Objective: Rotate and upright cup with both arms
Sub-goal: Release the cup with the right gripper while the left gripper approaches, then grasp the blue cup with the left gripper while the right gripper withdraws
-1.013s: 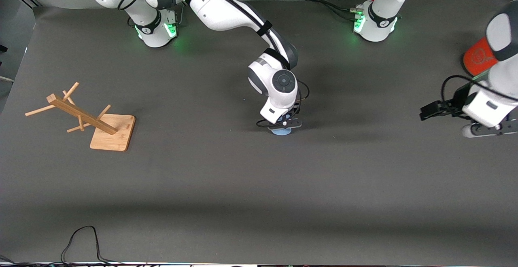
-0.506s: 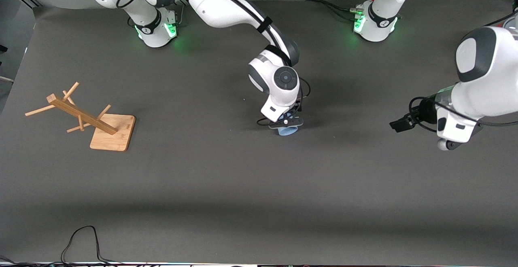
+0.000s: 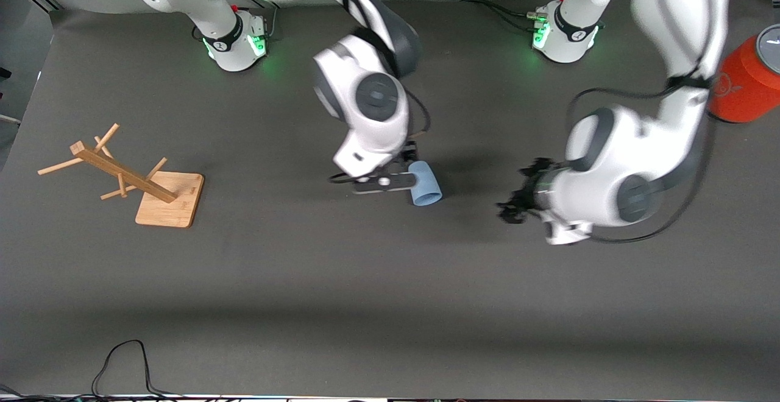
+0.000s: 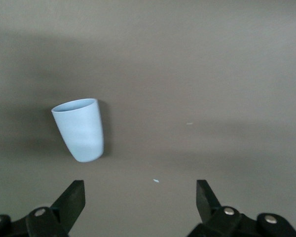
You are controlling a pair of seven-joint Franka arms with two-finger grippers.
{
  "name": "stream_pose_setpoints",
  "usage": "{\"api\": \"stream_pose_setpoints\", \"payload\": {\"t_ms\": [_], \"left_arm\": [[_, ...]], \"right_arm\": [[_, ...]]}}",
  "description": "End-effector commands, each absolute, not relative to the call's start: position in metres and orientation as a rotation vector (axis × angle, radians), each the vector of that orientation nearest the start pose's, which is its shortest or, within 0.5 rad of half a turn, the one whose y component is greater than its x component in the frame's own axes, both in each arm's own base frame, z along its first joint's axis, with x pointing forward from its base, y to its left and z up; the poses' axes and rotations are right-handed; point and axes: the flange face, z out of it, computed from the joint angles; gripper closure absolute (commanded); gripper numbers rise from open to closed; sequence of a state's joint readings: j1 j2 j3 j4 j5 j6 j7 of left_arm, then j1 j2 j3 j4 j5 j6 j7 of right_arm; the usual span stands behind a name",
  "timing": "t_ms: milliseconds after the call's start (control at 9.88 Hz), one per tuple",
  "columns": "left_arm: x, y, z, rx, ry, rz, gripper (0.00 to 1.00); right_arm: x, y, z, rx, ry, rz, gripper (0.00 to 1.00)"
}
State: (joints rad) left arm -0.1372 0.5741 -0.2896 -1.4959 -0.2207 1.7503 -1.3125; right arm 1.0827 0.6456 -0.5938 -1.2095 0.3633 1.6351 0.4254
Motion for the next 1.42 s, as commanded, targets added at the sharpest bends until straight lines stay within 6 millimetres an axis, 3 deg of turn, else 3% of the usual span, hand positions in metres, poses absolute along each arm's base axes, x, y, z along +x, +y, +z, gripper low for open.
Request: {"api": "stream_pose_setpoints", "payload": {"t_ms": [0,101,203,405,506,608,709,810,911,1013,1316], "left_arm": [[0.609,-0.326,0.296,-2.582,-1.482,0.850,0.00],[0.607,-0.354,0.271,-2.513,-1.518,0.863,0.00],[0.611,-0.369,0.260,-2.482,-1.561,0.861,0.00],[0.605,-0.412,0.244,-2.457,-1.608,0.841,0.00],[0.603,-0.419,0.231,-2.447,-1.615,0.832,0.00],[0.600,-0.421,0.222,-2.441,-1.603,0.813,0.00],[0.596,-0.424,0.210,-2.428,-1.591,0.770,0.03],[0.589,-0.429,0.199,-2.404,-1.581,0.729,0.20],[0.583,-0.434,0.199,-2.372,-1.583,0.717,0.74],[0.579,-0.433,0.201,-2.346,-1.564,0.727,1.00],[0.573,-0.433,0.220,-2.331,-1.492,0.756,1.00]], "right_arm": [[0.554,0.362,0.493,-3.135,-0.177,0.215,0.00],[0.556,0.326,0.520,-3.142,-0.201,0.223,0.00],[0.554,0.296,0.540,-3.171,-0.227,0.236,0.00],[0.549,0.255,0.566,-3.181,-0.182,0.227,0.00],[0.547,0.231,0.579,-3.181,-0.159,0.215,0.00],[0.552,0.189,0.590,-3.144,-0.086,0.214,0.00],[0.548,0.165,0.596,-3.103,-0.091,0.239,0.00],[0.545,0.132,0.604,-3.082,-0.104,0.234,0.00],[0.538,0.107,0.606,-3.084,-0.113,0.232,0.00],[0.532,0.097,0.606,-3.071,-0.115,0.231,0.00],[0.530,0.065,0.604,-3.064,-0.196,0.206,0.00]]}}
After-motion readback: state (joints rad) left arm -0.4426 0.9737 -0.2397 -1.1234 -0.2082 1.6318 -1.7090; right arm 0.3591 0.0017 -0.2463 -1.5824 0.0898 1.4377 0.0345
